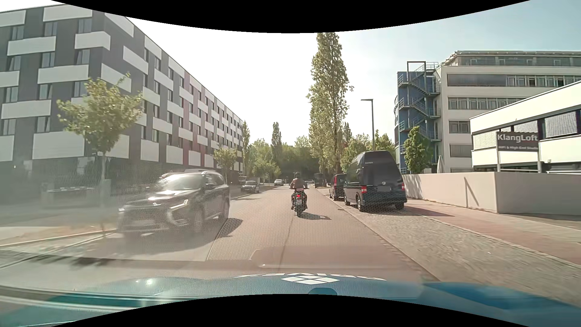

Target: Follow the waypoints while adhering to traffic rules and regulations

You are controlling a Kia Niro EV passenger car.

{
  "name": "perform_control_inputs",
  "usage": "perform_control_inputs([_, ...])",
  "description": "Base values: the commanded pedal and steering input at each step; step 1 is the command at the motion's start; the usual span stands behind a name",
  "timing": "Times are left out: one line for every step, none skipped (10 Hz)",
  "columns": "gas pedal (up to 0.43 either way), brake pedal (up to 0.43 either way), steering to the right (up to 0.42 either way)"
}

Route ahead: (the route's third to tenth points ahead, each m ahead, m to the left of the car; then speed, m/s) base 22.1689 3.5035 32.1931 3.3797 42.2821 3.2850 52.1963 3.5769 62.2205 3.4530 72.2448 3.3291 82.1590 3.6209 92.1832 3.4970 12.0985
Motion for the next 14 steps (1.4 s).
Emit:
perform_control_inputs([0.0,0.0,-0.005])
perform_control_inputs([0.0,0.0,-0.003])
perform_control_inputs([0.0,0.0,-0.003])
perform_control_inputs([0.0,0.0,0.0])
perform_control_inputs([0.0,0.0,0.003])
perform_control_inputs([0.0,0.0,0.002])
perform_control_inputs([0.0,0.0,0.003])
perform_control_inputs([0.0,0.0,0.002])
perform_control_inputs([0.0,0.0,0.001])
perform_control_inputs([0.0,0.0,0.001])
perform_control_inputs([0.0,0.0,0.001])
perform_control_inputs([0.0,0.0,0.0])
perform_control_inputs([0.0,0.0,0.0])
perform_control_inputs([0.0,0.0,0.0])
